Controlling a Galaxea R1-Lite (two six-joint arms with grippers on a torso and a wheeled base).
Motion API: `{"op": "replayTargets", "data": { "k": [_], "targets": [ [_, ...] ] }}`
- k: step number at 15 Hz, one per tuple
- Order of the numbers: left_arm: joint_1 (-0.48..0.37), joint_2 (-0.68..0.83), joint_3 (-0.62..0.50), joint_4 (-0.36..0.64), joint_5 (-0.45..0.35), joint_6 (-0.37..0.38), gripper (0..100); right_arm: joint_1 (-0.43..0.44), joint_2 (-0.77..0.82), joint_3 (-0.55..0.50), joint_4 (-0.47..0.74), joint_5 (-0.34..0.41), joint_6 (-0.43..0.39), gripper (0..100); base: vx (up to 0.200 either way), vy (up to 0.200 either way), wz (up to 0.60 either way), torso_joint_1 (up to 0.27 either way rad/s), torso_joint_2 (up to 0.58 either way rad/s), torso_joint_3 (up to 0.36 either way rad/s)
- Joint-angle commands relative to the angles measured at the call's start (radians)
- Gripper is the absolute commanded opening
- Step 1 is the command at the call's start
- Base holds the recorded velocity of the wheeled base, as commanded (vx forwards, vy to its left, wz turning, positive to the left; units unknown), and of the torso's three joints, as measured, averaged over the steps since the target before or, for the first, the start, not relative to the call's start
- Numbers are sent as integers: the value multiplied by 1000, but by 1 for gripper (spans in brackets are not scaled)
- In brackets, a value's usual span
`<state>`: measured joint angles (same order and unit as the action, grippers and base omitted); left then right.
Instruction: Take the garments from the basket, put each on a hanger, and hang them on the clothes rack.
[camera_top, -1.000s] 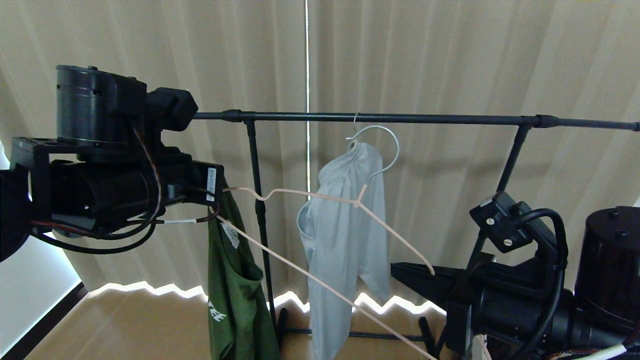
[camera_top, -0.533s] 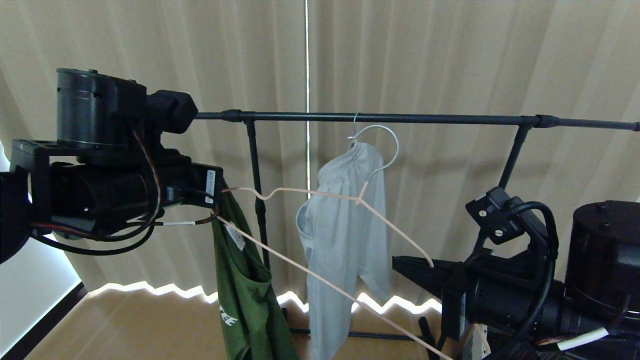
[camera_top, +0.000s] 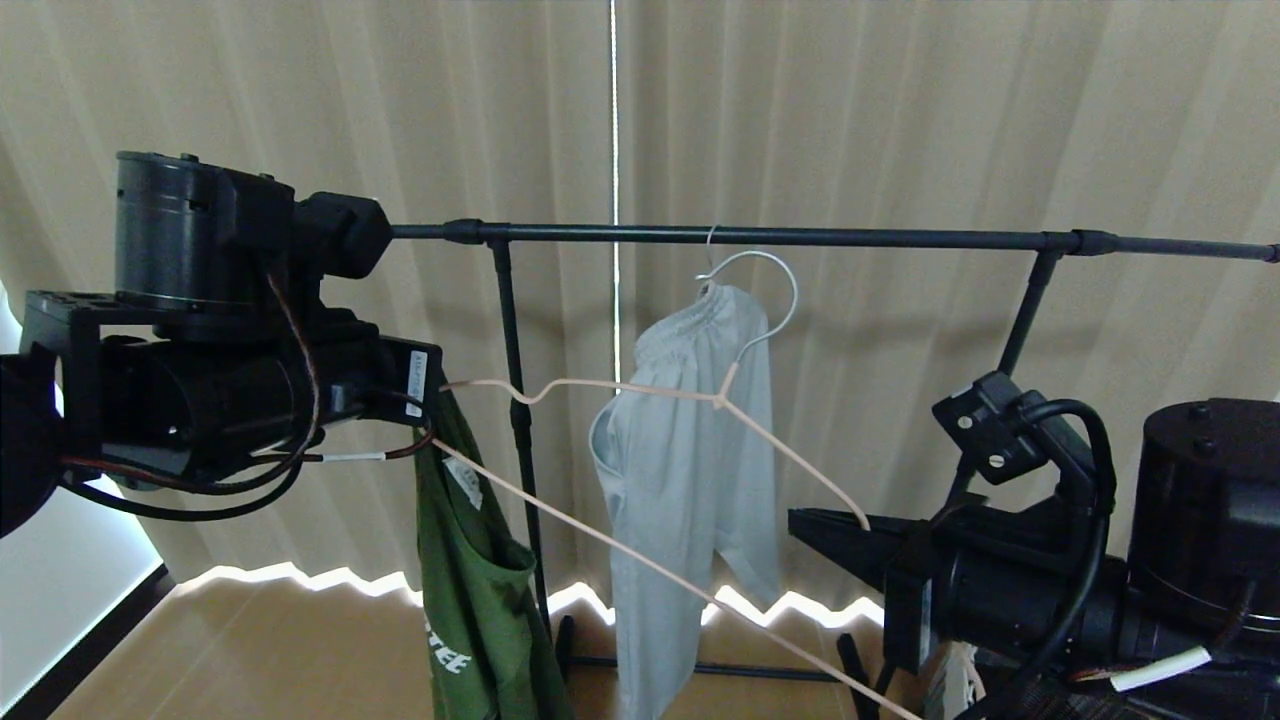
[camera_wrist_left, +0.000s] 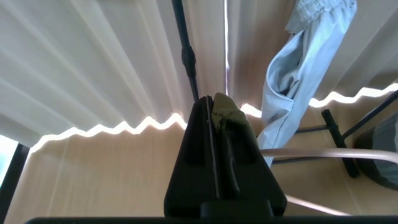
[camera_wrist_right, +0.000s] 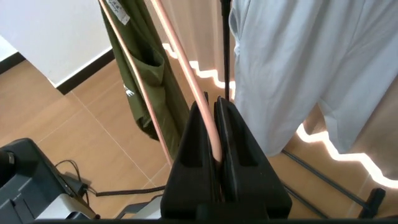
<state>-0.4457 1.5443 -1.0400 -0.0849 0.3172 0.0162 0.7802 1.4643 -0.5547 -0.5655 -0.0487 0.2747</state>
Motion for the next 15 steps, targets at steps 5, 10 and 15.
{"op": "replayTargets", "data": {
  "k": [5,10,15],
  "targets": [
    [5,-9,1,1,0,4,0,-21,41,-41,-1,-31,-2,0,0,0,0,0,0,0],
    [-24,5,1,-4,89,1,0,8,76,-116,87,-63,-12,0,0,0,0,0,0,0],
    [-39,19,12,-29,149,-4,0,136,79,-347,443,-189,78,0,0,0,0,0,0,0]
  ]
}}
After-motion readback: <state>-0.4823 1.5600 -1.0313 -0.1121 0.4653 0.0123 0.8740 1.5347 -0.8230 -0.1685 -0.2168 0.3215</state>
